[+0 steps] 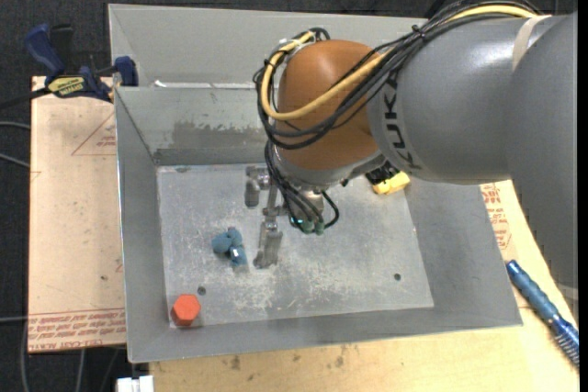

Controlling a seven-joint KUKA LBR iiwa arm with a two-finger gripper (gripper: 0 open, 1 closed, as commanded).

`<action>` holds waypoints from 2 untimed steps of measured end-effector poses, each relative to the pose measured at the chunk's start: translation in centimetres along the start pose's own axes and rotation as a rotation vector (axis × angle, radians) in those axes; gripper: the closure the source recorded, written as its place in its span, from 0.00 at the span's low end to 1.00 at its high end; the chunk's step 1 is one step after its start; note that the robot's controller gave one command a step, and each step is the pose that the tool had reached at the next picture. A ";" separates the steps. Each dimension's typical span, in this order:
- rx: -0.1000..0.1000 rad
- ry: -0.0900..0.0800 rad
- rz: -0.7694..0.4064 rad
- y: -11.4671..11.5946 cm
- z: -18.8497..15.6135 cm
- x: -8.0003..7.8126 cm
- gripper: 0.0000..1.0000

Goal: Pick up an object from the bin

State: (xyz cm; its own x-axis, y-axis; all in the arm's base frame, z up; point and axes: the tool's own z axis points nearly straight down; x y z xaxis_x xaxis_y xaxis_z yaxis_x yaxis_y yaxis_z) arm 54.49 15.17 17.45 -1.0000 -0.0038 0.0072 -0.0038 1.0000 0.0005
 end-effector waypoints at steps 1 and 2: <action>0.001 0.000 0.049 1.2 10.8 2.2 0.00; -0.002 -0.007 0.053 1.2 10.4 2.0 1.00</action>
Offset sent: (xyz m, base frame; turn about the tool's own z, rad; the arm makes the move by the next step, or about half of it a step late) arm -0.0205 0.0115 -0.1033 0.0519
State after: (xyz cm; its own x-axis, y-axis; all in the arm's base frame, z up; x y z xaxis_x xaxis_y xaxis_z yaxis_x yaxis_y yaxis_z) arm 52.44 16.38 7.08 -0.9988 0.0489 0.0006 0.0489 0.9988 0.0020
